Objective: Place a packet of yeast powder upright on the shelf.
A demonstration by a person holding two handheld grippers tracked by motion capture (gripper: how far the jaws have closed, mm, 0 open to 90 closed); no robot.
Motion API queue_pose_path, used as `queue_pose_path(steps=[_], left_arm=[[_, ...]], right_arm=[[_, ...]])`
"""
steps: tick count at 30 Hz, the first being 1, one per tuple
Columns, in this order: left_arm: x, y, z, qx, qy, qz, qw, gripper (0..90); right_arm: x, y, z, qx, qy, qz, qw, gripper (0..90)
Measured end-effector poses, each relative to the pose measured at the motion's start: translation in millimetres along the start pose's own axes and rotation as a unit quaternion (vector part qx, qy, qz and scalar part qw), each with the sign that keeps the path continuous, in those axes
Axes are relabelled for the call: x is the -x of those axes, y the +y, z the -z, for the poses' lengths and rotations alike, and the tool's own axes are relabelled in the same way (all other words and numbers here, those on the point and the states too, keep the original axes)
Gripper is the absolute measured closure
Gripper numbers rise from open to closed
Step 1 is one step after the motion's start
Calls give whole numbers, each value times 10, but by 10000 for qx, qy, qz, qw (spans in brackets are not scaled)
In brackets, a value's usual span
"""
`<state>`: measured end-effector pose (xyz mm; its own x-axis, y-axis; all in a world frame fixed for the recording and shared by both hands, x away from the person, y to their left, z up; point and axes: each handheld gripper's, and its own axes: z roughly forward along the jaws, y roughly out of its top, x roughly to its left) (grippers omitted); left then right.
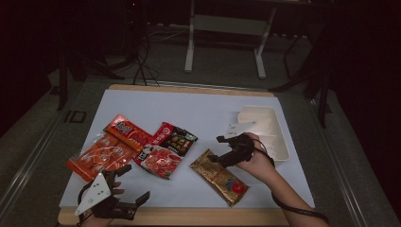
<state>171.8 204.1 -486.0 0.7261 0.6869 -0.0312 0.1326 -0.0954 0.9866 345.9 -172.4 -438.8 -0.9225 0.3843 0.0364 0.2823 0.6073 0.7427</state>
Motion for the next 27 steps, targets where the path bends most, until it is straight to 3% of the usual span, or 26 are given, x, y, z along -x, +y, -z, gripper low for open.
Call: queue_pose_path(steps=[8, 14, 17, 27], left_arm=[[-6, -3, -1, -9, -28, 16, 10000, 9], [-1, -4, -6, -29, -49, -7, 10000, 8], [-1, -4, -5, -29, -57, -7, 10000, 9], [1, -6, -7, -38, -76, -22, 10000, 9]], right_arm=[[60, 8, -255, -508, 72, -68, 9987, 252], [122, 18, -418, -840, -101, -119, 9963, 293], [161, 6, -528, -1083, -229, -153, 9937, 303], [252, -40, -716, -1574, -244, -309, 9867, 308]])
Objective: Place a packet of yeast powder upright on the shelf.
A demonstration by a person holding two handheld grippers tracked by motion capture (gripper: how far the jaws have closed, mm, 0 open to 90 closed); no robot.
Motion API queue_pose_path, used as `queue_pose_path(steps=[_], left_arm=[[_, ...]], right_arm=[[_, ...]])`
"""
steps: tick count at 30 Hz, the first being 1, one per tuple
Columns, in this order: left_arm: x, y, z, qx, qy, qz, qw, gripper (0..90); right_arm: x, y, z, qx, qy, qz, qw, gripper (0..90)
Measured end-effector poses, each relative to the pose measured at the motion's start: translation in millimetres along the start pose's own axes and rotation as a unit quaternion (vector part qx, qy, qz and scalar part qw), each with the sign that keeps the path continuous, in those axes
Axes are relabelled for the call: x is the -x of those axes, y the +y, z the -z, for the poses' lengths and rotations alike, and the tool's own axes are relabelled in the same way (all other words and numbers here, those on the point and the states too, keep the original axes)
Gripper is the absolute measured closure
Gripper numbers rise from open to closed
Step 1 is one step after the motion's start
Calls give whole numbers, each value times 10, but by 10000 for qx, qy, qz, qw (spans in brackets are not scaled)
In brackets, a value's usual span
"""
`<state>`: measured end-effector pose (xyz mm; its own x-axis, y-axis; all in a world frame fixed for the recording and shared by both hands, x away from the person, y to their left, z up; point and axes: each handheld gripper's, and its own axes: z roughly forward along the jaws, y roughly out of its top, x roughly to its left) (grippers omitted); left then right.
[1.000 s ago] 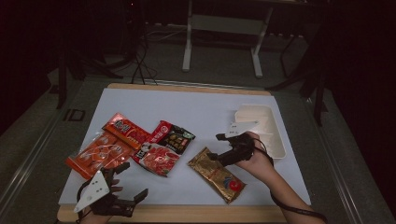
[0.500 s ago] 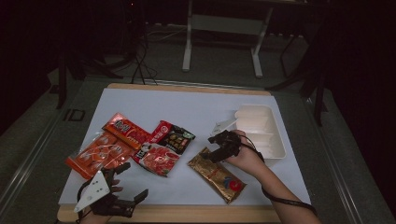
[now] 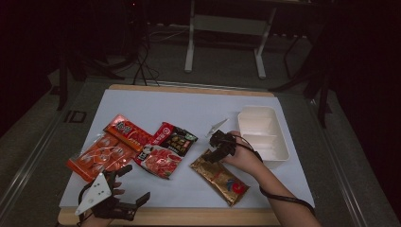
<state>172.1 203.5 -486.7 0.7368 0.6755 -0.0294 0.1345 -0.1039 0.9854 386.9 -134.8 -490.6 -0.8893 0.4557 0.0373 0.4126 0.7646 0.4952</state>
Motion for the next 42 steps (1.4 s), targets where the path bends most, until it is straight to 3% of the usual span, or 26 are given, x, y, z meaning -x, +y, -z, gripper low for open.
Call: queue_pose_path(steps=[7, 16, 23, 28, 31, 33, 36, 42], left_arm=[[0, -2, -6, -25, -8, -1, 10000, 9], [2, -3, -3, -29, -1, -19, 10000, 9], [10, -3, -9, -57, -10, -37, 10000, 9], [12, -4, -18, -64, -11, -38, 10000, 8], [13, -5, -18, -72, -7, -46, 10000, 9], [13, -5, -17, -65, -6, -40, 10000, 9], [7, -6, -16, -71, -3, -33, 10000, 9], [2, -9, -17, -75, 6, -32, 10000, 9]], right_arm=[[3, -2, -124, -287, 20, 12, 9996, 325], [40, 20, -248, -613, 98, -158, 9979, 334], [-12, 25, -260, -668, -168, -30, 9976, 408], [-71, 21, -238, -642, -172, 76, 9978, 602], [-63, 20, -222, -683, -222, 124, 9973, 781], [-75, 14, -215, -720, -269, 334, 9965, 881], [-111, 15, -203, -733, -285, 485, 9957, 900], [-136, 59, -31, -509, -134, 487, 9974, 900]])
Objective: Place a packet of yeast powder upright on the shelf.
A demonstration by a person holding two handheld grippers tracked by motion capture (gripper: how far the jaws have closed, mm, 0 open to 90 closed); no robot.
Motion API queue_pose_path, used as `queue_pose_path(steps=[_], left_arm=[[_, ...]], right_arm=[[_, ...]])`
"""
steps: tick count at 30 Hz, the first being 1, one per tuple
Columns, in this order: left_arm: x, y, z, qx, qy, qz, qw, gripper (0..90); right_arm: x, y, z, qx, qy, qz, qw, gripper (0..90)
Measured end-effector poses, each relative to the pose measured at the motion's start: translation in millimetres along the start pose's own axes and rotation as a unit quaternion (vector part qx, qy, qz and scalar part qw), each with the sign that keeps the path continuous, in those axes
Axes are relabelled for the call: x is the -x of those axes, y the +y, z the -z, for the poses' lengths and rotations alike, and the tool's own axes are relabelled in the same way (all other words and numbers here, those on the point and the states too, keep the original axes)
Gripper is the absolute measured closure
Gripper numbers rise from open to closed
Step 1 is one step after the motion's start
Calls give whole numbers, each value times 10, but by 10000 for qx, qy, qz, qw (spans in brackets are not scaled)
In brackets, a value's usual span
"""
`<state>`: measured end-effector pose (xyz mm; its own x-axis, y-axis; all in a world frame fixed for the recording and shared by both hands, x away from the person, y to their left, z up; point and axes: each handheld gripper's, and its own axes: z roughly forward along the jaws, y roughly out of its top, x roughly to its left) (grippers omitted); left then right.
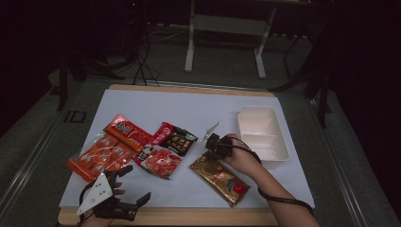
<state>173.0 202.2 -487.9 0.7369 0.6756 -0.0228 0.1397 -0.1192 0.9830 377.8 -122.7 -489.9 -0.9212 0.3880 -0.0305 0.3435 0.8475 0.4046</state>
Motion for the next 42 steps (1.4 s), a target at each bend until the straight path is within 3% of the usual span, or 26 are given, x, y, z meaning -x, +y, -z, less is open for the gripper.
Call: queue_pose_path(steps=[8, 10, 20, 31, 32, 40, 42], left_arm=[[-2, -4, -3, -13, 11, 1, 10000, 9], [-3, -6, -6, -27, 8, 7, 10000, 8], [-3, -8, -8, -43, 10, -8, 10000, 8], [-5, -20, -34, -81, -3, 11, 10000, 9], [-3, -20, -37, -81, -6, 13, 10000, 8], [0, -21, -37, -88, -9, 12, 10000, 9], [-2, -21, -37, -85, -5, 12, 10000, 9]], right_arm=[[1, 1, 287, 417, 21, 37, 9991, 900], [-12, 6, 359, 470, -67, 114, 9988, 900], [-45, -11, 745, 937, -111, 198, 9953, 900], [-111, -153, 1081, 1358, 19, 256, 9904, 900], [-133, -180, 1153, 1477, 83, 366, 9883, 900], [-129, -244, 1357, 1670, 143, 453, 9848, 900], [-120, -262, 1441, 1803, 121, 471, 9824, 900]])
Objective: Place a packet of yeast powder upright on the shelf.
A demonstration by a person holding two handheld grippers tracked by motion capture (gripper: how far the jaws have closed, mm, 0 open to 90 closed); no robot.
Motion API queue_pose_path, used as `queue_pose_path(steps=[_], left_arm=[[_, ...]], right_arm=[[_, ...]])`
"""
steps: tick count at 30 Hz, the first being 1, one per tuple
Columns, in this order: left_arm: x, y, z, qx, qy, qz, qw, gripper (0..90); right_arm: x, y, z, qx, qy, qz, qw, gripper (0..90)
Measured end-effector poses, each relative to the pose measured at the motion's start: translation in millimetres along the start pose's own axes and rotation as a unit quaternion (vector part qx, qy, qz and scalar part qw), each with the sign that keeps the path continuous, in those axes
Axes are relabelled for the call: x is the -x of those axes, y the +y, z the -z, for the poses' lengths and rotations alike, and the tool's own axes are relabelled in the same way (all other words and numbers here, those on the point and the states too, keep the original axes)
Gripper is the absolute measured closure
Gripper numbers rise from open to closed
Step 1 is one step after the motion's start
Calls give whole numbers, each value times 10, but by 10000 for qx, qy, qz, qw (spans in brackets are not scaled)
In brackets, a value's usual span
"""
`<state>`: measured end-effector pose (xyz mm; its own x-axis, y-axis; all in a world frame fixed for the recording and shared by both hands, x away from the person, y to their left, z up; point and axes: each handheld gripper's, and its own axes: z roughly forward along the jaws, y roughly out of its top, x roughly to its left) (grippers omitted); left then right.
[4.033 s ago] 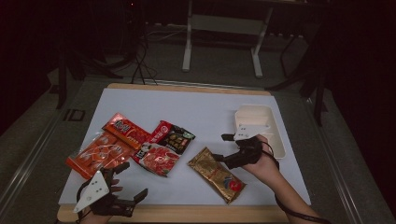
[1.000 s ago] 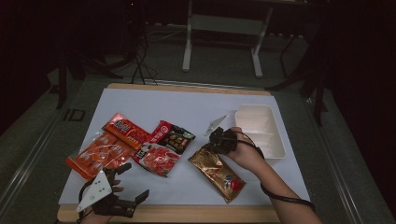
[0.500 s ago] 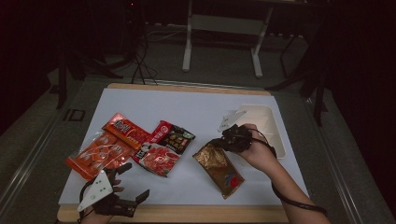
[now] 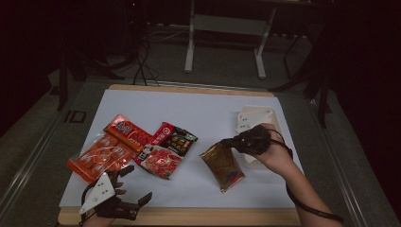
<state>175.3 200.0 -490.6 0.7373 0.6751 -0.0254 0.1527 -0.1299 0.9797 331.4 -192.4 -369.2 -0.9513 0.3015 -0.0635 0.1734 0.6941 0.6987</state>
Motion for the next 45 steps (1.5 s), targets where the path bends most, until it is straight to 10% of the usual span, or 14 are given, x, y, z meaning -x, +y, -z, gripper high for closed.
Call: queue_pose_path(steps=[27, 45], left_arm=[[-10, -13, -5, -9, 13, 45, 10000, 9], [-8, -34, 12, -40, 60, 95, 9999, 9]], right_arm=[[325, 396, 500, 687, -582, -80, 9959, 900], [802, 505, 920, 852, -1131, -264, 9896, 900]])
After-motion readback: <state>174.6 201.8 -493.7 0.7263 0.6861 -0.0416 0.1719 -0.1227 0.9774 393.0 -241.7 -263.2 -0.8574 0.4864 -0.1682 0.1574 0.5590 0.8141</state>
